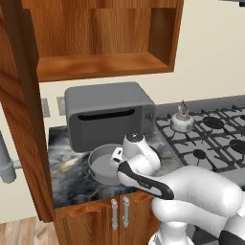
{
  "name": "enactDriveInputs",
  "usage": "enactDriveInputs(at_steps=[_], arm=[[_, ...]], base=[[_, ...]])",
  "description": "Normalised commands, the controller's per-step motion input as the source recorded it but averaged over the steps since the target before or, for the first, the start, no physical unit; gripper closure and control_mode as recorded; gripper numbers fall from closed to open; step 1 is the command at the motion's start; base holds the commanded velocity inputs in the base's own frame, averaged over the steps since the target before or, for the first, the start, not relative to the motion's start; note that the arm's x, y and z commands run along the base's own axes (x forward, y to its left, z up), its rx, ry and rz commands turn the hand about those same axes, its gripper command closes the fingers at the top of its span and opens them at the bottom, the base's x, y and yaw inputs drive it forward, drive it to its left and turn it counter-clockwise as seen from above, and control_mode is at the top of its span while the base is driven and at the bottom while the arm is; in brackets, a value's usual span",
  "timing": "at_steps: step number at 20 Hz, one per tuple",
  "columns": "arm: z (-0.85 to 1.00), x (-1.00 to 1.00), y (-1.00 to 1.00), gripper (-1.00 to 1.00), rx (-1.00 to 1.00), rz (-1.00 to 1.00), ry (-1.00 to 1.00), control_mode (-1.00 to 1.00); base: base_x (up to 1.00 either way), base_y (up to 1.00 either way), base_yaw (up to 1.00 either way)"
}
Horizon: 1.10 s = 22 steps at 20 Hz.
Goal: Pick the kettle from the cabinet and place it on a stove burner. Then pick the pot from the counter and place it on another stove burner. Finally, turn both burners on.
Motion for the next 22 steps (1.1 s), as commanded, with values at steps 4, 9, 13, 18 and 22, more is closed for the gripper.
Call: enactDriveInputs(at_steps=[4,9,13,18,22], arm=[[-0.17,0.20,0.08,-1.00,-0.01,-0.04,0.06,-1.00],[-0.15,0.10,0.09,-1.00,-0.01,-0.03,0.05,-1.00],[-0.10,0.06,0.05,-1.00,0.00,-0.02,0.02,-1.00],[-0.14,0.08,0.04,1.00,0.00,-0.01,0.01,-1.00],[-0.08,0.00,0.00,1.00,0.00,0.00,0.00,-1.00]], base=[[0.00,0.00,0.00],[0.00,0.00,0.00],[0.00,0.00,0.00],[0.00,0.00,0.00],[0.00,0.00,0.00]])
